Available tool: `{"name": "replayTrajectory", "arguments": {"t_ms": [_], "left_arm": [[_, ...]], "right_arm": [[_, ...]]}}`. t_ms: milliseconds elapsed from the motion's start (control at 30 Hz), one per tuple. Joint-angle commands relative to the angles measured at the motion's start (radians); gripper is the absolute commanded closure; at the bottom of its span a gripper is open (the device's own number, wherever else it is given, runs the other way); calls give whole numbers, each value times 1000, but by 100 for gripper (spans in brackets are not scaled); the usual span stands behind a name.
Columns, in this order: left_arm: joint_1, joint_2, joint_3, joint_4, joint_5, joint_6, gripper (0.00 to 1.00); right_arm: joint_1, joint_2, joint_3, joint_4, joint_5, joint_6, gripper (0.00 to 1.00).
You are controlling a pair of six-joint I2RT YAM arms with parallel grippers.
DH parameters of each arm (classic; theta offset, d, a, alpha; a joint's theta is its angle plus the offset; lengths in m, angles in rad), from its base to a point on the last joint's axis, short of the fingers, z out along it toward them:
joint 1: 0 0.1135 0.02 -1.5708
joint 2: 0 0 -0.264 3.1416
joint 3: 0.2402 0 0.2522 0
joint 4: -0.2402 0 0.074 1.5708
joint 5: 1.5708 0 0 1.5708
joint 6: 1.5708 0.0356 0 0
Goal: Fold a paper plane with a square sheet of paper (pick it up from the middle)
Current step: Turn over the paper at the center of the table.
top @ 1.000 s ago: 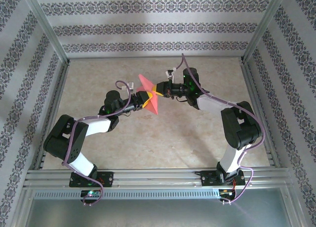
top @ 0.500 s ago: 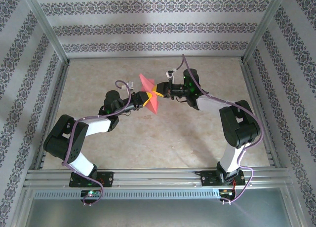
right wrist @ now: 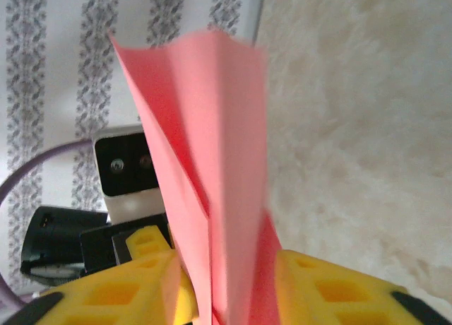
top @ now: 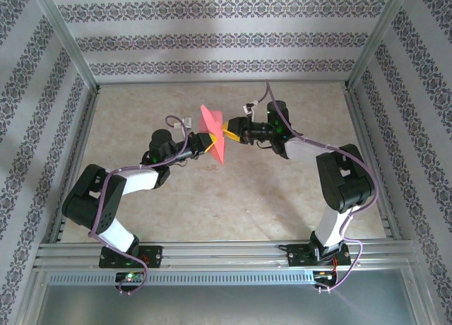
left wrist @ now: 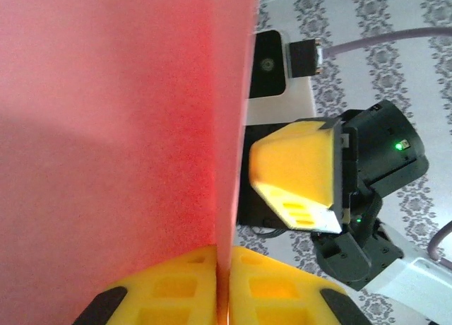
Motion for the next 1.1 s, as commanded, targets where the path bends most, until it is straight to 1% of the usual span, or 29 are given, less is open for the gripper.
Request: {"name": "replayTrajectory", "arguments": {"t_ms": [0,33,100,167,200,267,333,400,467,567,633,700,767,900,967,1067], "left_arm": [[22,-54,27,-212,-14,101,89],[24,-74,45,-334,-31,159,89],[23,-113,122,-688,-103,317,89],[16,-127,231,-1039,-232,477,89],[14,-126,273,-1151,-286,526,89],[13,-117,353,-1342,-400,614,89],[8,-104,419,-1471,-503,665,89],[-8,-82,494,-1592,-631,700,90],[-43,-37,586,-1721,-791,733,90],[-101,65,720,-1885,-1014,744,91],[-133,142,792,-1965,-1118,726,90],[-164,222,849,-2021,-1187,708,90],[-188,294,894,-2056,-1233,689,90],[-235,413,967,-2096,-1281,642,92],[-259,468,987,-2099,-1280,614,96],[-291,537,1009,-2089,-1255,571,97]], "right_arm": [[-58,-93,-36,-86,86,-117,54],[-73,-118,-43,-151,127,-168,52],[-94,-170,-53,-274,210,-270,49],[-106,-228,-62,-396,324,-379,45],[-106,-253,-65,-443,372,-417,44],[-109,-300,-70,-521,454,-484,42],[-111,-343,-79,-570,522,-533,41],[-113,-376,-90,-603,577,-567,40],[-114,-401,-95,-640,634,-594,38],[-116,-420,-102,-674,699,-609,37],[-118,-429,-111,-684,726,-609,37],[-123,-437,-121,-686,741,-601,37],[-132,-443,-130,-687,747,-594,37],[-150,-450,-142,-685,742,-577,37],[-157,-446,-147,-683,736,-572,37],[-162,-440,-154,-677,727,-557,37]]}}
